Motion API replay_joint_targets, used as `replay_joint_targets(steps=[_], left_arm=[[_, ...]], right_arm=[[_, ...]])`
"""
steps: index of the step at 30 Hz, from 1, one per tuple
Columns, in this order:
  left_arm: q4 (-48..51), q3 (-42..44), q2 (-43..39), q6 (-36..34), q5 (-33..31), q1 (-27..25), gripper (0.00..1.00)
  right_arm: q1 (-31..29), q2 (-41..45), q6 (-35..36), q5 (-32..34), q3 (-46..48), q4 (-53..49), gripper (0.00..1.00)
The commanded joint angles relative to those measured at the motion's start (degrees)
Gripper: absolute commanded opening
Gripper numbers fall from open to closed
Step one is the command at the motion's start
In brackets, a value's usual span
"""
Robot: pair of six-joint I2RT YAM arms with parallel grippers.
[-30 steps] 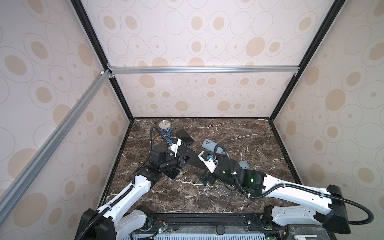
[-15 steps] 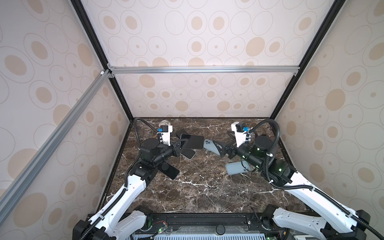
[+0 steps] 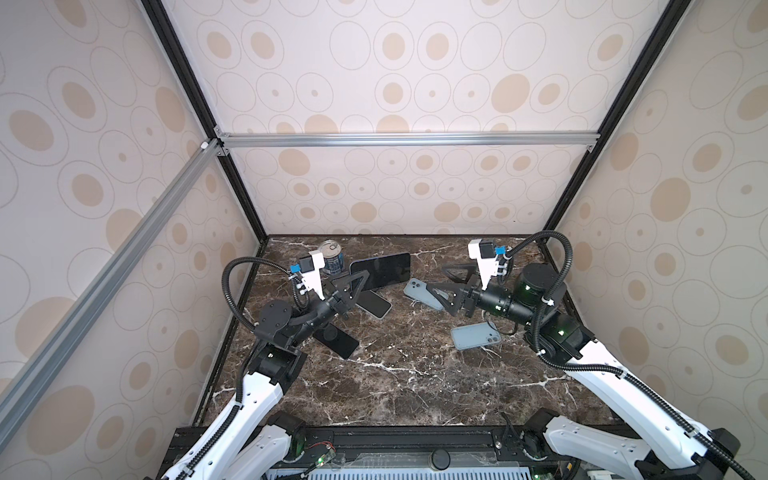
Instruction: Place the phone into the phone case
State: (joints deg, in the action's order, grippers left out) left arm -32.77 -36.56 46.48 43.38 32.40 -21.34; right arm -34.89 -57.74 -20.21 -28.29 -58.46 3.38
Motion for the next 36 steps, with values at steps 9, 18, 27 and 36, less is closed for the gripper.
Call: replay_joint_targets(steps=[9,18,27,36], left_arm=[[-21.95,1.92,-2.09,9.39,10.43,0.21,0.00],[-22.83,1.45,-1.65,11.39,12.27,0.22,0.00],[-24.33,2.14,-0.59,13.26,12.24,0.18,0.00],[-28.75,2.93,2.49,17.21,12.81,0.11,0.00]], right_arm=[[0.33,-5.90,-3.35,-7.91,-2.01,8.68,0.80],[0.27,-10.35,-9.87,-22.12,-3.55,21.46,0.71],[0.23,-11.82,-12.95,-27.53,-5.00,23.78,0.45],[0.20,-13.88,-13.86,-29.35,-5.05,24.58,0.41]])
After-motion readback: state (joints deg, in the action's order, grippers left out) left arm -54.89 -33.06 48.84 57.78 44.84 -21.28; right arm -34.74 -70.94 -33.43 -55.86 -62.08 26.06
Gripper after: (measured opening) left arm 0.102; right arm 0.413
